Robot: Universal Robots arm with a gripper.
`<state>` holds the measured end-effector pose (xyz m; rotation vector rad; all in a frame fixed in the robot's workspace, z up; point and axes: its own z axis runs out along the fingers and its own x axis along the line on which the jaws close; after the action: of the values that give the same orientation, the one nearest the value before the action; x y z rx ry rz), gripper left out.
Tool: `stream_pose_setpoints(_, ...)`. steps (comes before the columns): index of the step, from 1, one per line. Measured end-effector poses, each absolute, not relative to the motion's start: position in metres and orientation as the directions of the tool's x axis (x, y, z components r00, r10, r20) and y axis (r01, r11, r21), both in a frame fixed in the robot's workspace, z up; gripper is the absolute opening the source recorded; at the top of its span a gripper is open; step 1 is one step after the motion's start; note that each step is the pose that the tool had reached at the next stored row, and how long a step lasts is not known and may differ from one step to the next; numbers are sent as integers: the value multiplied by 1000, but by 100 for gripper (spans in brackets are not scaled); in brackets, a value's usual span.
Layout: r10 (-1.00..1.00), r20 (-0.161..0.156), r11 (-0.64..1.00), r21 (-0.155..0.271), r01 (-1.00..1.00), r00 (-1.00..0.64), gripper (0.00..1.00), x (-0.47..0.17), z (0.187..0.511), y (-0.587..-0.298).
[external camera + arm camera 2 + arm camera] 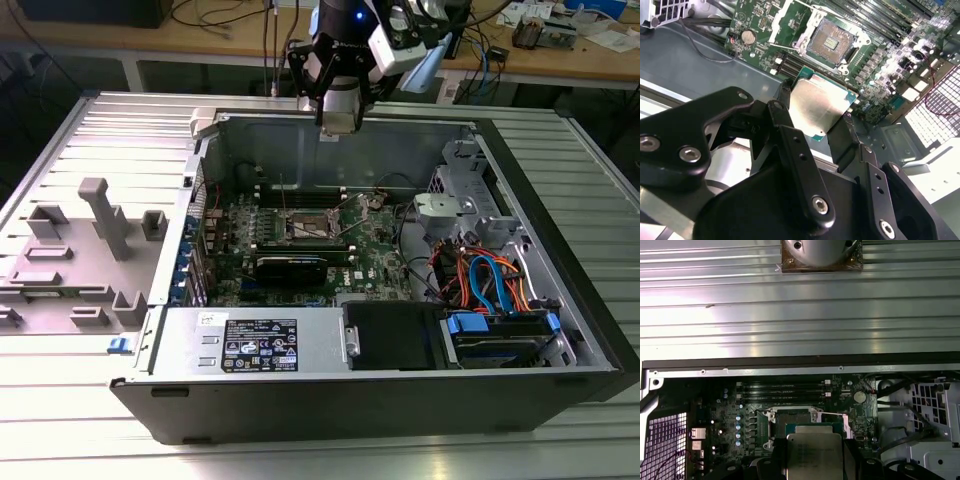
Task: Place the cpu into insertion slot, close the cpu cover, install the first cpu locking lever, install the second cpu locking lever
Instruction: 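Place the cpu into insertion slot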
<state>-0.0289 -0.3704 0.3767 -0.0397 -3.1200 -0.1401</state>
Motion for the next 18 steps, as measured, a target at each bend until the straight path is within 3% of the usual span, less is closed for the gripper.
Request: stream_pose_setpoints(18, 24, 19, 996, 89, 26, -1000, 54, -29, 377, -378)
